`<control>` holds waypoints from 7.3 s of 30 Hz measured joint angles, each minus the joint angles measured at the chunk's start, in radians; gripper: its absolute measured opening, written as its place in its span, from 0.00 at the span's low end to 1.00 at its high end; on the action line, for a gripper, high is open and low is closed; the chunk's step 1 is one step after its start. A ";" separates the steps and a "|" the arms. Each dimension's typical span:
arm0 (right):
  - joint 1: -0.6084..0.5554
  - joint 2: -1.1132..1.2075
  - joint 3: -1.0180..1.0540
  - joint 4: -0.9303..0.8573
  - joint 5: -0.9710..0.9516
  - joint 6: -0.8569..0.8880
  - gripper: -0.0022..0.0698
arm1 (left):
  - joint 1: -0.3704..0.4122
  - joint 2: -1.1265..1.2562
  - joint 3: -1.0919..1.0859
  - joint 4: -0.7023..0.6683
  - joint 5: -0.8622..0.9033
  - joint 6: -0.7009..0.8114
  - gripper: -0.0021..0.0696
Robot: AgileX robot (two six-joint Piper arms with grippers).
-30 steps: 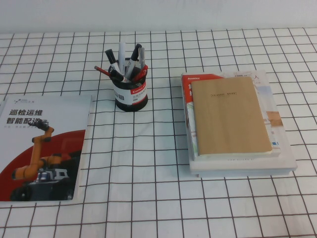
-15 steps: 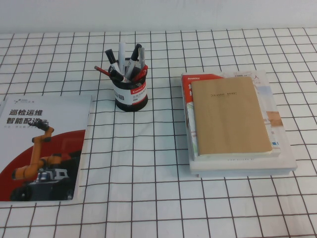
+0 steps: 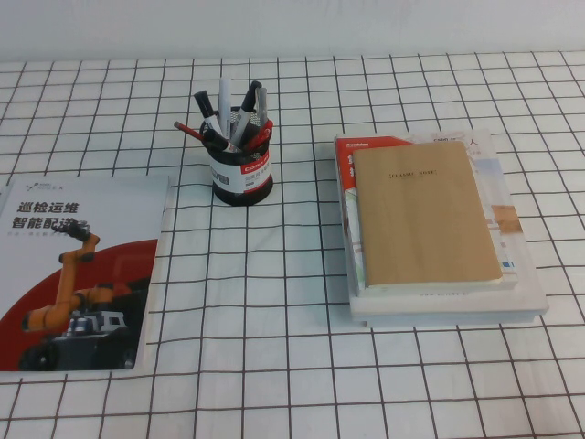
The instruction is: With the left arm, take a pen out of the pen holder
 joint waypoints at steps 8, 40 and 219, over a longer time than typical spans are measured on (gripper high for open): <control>0.000 0.000 0.000 0.000 0.000 0.000 0.01 | 0.000 0.000 0.000 0.012 0.000 0.000 0.02; 0.000 0.000 0.000 0.000 0.000 0.000 0.01 | 0.000 0.000 0.000 -0.033 -0.285 -0.309 0.02; 0.000 0.000 0.000 0.000 0.000 0.000 0.01 | -0.370 1.878 -0.756 -0.581 -1.567 0.451 0.73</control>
